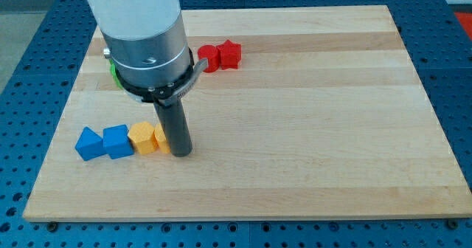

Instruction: Push the red star into the red circle

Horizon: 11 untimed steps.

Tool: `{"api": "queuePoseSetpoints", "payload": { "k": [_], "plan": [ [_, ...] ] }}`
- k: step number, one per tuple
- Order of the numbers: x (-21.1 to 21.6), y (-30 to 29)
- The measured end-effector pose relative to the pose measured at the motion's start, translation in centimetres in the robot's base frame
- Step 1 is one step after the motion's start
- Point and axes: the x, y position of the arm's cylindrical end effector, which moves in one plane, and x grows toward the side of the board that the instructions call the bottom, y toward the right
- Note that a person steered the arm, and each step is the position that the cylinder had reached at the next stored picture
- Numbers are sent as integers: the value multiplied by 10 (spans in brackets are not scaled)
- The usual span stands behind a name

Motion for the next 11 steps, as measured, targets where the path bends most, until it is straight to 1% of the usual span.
{"api": "queuePoseSetpoints", "payload": {
  "k": [1, 2, 3, 4, 5, 6, 7, 8, 9, 10, 11],
  "plan": [
    [-5, 2],
    [-5, 21],
    [-26, 62],
    [-75, 111],
    [-142, 145],
    [-211, 148],
    [-243, 137],
    [-215, 111],
    [-181, 99],
    [-184, 98],
    [-229, 93]
  ]
}}
